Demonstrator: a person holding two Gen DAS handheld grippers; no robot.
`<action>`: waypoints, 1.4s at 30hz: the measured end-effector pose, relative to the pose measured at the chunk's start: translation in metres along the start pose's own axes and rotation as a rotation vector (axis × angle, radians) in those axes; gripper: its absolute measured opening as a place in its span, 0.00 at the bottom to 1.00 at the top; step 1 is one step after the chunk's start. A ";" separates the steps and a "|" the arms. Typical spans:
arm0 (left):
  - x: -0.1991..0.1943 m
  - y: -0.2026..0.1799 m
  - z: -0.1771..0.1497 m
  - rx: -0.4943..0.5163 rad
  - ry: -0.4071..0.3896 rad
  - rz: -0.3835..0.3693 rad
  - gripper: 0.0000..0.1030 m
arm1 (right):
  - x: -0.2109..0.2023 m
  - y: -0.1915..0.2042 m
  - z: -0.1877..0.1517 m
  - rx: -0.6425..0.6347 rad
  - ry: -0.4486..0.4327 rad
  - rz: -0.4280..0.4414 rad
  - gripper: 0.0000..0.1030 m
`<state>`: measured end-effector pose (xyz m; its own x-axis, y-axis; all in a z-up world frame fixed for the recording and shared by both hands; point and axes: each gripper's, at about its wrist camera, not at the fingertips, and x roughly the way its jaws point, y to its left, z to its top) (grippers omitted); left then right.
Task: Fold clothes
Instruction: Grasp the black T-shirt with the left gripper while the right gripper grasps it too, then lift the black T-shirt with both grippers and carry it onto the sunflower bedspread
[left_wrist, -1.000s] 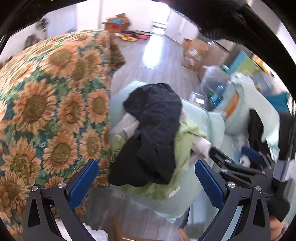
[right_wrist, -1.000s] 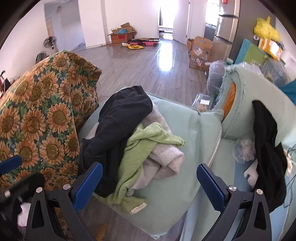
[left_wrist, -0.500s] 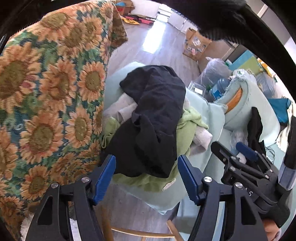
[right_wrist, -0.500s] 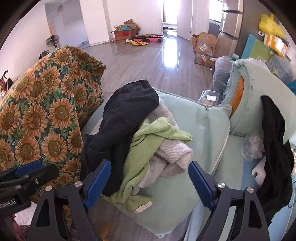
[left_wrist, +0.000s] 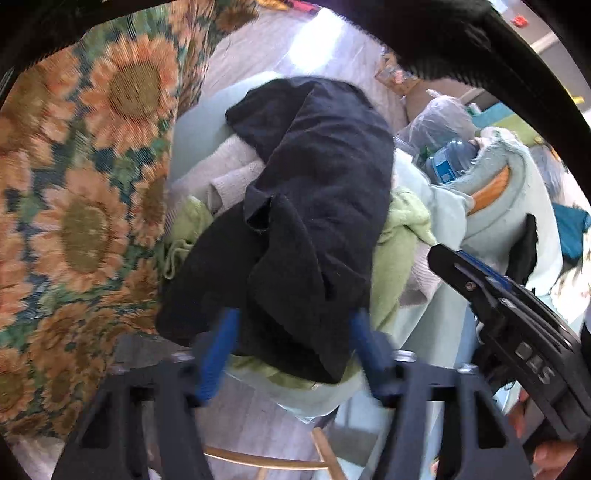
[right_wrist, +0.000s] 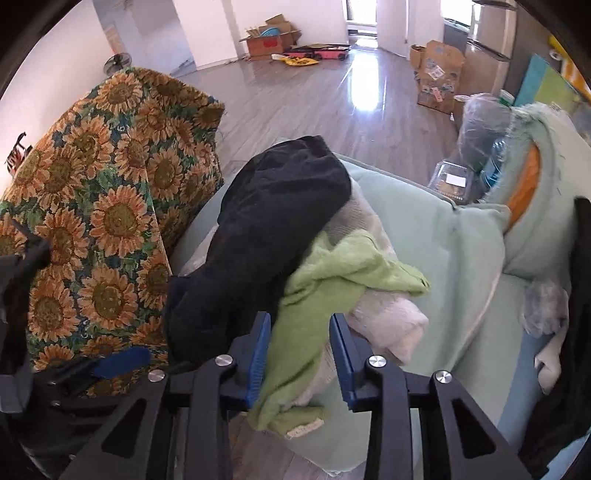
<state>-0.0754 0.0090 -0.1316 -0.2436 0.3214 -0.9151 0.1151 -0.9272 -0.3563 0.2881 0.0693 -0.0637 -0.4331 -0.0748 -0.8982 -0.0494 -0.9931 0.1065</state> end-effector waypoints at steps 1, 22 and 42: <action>0.006 0.001 0.003 -0.017 0.022 -0.003 0.08 | 0.003 0.001 0.003 -0.003 0.003 -0.004 0.42; -0.022 0.006 0.005 -0.079 0.007 -0.062 0.02 | 0.112 0.036 0.100 -0.052 0.236 -0.067 0.64; -0.333 0.033 0.031 -0.017 -0.346 -0.339 0.02 | -0.232 0.132 0.157 -0.356 -0.515 0.030 0.14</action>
<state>-0.0201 -0.1340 0.1671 -0.5760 0.5198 -0.6309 -0.0117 -0.7770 -0.6294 0.2412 -0.0306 0.2258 -0.8123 -0.1378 -0.5667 0.2339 -0.9671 -0.1000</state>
